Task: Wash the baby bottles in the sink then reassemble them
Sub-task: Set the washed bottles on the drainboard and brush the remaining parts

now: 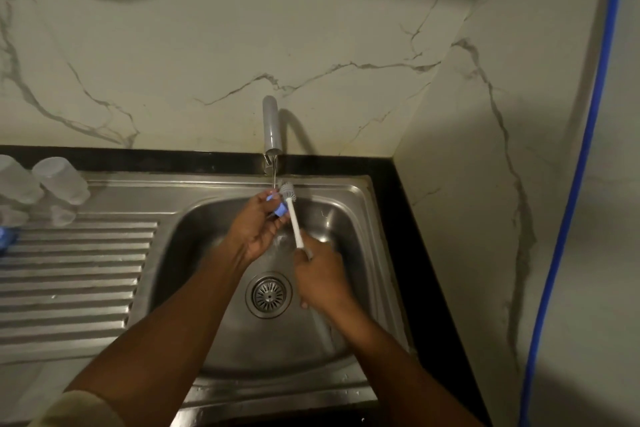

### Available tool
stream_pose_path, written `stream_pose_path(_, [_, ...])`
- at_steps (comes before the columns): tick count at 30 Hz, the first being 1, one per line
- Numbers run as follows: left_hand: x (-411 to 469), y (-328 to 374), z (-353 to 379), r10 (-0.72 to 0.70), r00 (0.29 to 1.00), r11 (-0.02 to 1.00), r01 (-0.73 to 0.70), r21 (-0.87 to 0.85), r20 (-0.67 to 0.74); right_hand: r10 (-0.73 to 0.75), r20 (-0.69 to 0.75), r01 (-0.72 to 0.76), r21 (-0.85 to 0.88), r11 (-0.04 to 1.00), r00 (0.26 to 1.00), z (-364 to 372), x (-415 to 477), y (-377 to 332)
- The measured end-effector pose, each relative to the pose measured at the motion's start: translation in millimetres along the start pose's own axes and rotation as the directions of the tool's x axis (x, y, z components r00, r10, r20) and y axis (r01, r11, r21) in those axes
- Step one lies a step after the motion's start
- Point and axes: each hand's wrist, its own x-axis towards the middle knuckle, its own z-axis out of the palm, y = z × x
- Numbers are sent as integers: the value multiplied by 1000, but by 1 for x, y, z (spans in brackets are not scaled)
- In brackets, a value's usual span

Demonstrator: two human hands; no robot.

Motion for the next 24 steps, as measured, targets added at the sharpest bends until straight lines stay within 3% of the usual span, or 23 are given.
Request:
stream_pose_path(5, [8, 12, -1, -22, 997, 999, 19, -46, -74, -7, 50, 5, 26, 1000, 999, 3, -5, -1])
stream_pose_path(9, [12, 15, -4, -122, 991, 992, 121, -19, -53, 82, -157, -68, 92, 993, 984, -6, -16, 24])
stream_pose_path(13, [21, 19, 1, -129, 992, 991, 130, 41, -8, 101, -366, -150, -108, 983, 925, -41, -31, 68])
stream_pose_path(16, [26, 22, 11, -175, 984, 984, 176, -20, 28, 173, -422, -293, -238, 926, 890, -74, -44, 107])
stream_pose_path(19, [30, 19, 20, -184, 983, 976, 183, -114, -1, 156, -453, -361, -413, 836, 878, -102, -42, 133])
stream_pose_path(21, [29, 15, 25, -202, 979, 973, 197, -117, -28, 184, -467, -398, -414, 819, 865, -114, -32, 142])
stream_pose_path(24, [28, 17, 28, -157, 984, 981, 146, -127, -82, 85, -494, -406, -593, 696, 865, -116, -14, 159])
